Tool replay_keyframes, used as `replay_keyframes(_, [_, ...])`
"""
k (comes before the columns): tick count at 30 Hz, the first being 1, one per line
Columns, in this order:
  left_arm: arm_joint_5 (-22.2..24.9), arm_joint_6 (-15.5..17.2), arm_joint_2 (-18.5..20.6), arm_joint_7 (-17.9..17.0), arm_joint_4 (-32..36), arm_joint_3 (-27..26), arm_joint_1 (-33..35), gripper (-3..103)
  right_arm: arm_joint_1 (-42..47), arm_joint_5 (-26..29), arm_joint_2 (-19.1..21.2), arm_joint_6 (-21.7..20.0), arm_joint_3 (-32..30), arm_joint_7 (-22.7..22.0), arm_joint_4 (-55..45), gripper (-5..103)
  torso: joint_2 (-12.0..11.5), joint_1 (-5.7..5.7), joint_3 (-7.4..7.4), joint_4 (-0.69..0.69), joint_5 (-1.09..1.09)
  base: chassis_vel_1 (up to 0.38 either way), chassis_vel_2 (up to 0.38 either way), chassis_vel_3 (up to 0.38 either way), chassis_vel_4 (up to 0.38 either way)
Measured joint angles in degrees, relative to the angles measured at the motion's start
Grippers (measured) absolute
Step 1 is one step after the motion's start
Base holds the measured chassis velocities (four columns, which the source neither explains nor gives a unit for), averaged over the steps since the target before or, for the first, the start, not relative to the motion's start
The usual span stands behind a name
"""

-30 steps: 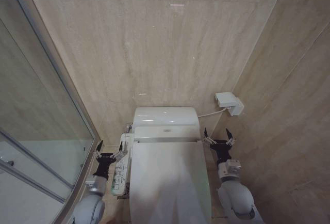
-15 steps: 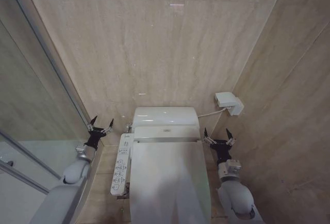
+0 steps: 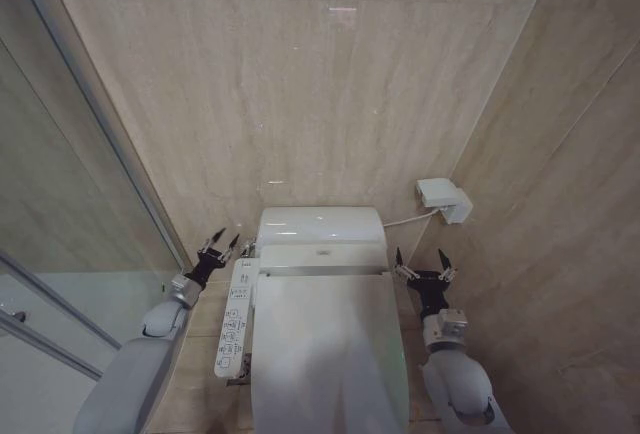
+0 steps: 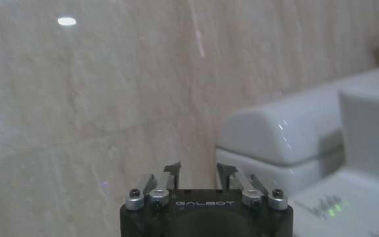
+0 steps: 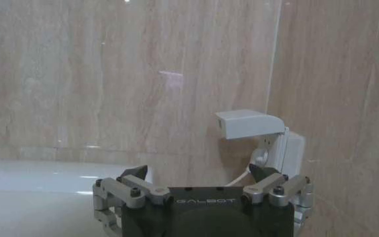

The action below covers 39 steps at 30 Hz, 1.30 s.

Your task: Open the toilet lid, clean the toilet bowl with a toilet brush, close the toilet lid, and flush.

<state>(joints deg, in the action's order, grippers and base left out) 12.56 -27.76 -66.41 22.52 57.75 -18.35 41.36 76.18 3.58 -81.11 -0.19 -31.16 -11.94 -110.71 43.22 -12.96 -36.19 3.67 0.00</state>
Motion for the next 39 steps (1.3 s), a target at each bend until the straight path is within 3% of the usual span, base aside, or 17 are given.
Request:
replay_keyframes(7, [-0.78, -0.01, -0.19, 2.78, -1.61, 0.22, -0.8, 40, 0.0, 0.0, 0.0, 0.0, 0.0, 0.0, 0.0, 100, 0.0, 0.0, 0.0, -0.01, 0.0, 0.0, 0.0, 0.0, 0.0])
replay_keyframes(8, [-0.9, 0.02, -0.23, 3.28, -1.92, 0.23, -1.02, 13, 0.0, 0.0, 0.0, 0.0, 0.0, 0.0, 0.0, 100, 0.0, 0.01, 0.0, -0.01, 0.0, 0.0, 0.0, 0.0, 0.0])
replay_keyframes(14, [-1.47, 0.2, -0.29, 4.88, -2.59, 0.17, -1.51, 13, 0.0, 0.0, 0.0, 0.0, 0.0, 0.0, 0.0, 100, 0.0, 0.01, 0.01, 0.01, 0.0, 0.0, 0.0, 0.0, 0.0])
replay_keyframes(15, [-1.62, 0.28, -0.28, 4.91, -2.75, 0.09, -1.46, 0, 0.0, 0.0, 0.0, 0.0, 0.0, 0.0, 0.0, 100, 0.0, 0.0, 0.0, 0.01, 0.0, 0.0, 0.0, 0.0, 0.0])
replay_keyframes(39, [-4.89, -0.82, 0.83, 7.17, -0.85, -0.86, 1.09, 0, 0.0, 0.0, 0.0, 0.0, 0.0, 0.0, 0.0, 100, 0.0, 0.01, 0.01, 0.01, 0.0, 0.0, 0.0, 0.0, 0.0])
